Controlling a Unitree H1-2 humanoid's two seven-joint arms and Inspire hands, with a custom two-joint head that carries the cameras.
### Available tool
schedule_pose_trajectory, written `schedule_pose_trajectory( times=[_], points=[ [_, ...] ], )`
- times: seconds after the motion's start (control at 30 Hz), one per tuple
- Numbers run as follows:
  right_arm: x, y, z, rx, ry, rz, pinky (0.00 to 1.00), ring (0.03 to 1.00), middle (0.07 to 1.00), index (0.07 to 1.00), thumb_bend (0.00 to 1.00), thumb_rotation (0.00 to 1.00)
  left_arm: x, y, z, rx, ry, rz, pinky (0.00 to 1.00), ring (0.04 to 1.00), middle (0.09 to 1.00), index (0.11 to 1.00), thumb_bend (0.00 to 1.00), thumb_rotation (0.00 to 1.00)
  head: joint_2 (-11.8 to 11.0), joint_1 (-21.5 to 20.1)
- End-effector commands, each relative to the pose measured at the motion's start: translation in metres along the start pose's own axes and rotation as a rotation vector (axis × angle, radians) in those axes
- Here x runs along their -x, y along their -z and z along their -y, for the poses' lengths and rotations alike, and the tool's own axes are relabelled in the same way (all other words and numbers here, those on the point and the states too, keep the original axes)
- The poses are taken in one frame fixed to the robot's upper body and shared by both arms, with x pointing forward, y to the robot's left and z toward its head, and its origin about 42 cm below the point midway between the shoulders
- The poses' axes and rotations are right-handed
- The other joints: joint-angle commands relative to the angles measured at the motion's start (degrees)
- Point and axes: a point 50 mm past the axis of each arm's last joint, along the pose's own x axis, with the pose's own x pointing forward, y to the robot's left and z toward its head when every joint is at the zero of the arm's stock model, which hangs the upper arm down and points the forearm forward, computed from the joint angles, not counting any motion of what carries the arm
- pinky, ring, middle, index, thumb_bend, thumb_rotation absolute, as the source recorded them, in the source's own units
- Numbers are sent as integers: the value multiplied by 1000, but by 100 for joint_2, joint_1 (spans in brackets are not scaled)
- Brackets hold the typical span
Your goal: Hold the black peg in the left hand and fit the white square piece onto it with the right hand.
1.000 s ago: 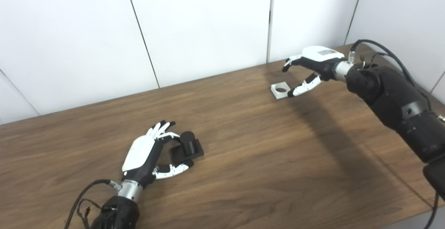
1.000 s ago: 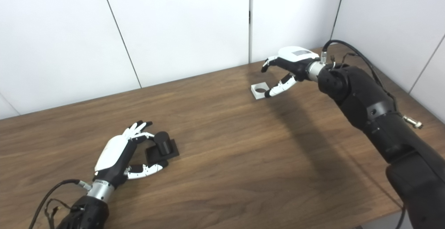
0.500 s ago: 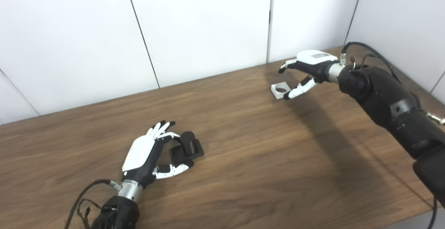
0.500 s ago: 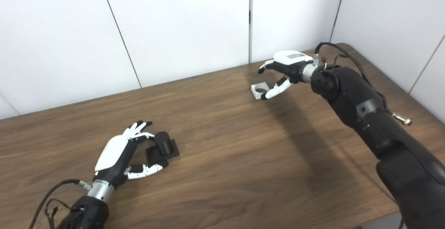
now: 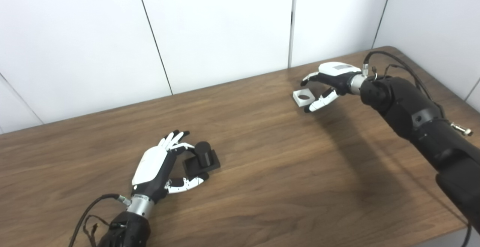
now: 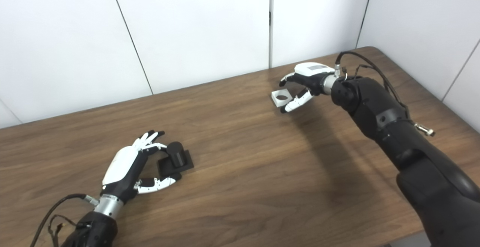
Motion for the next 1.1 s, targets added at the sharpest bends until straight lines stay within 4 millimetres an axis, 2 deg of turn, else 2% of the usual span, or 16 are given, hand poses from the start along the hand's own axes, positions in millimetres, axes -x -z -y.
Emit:
schedule_pose_trajectory(
  times=[0.0, 0.4, 0.8, 1.07],
  points=[
    [-5, -8, 37, 23, 104, 44, 867, 919, 918, 843, 774, 576, 12, 15, -3, -39, 18, -59, 1000, 1000, 951, 618, 799, 265, 13, 13],
    [-13, -15, 28, 24, 94, 46, 876, 913, 914, 822, 738, 514, 15, 13, -7, -47, 18, -66, 1000, 1000, 954, 622, 791, 281, 51, 48],
    [-16, -12, 22, 30, 95, 53, 856, 896, 895, 786, 724, 479, 17, 12, -7, -46, 21, -68, 1000, 1000, 955, 623, 792, 293, 107, 99],
    [-17, -8, 27, 48, 96, 58, 848, 886, 886, 779, 718, 450, 21, 13, -10, -49, 25, -84, 1000, 1000, 954, 631, 793, 308, 131, 122]
  ],
)
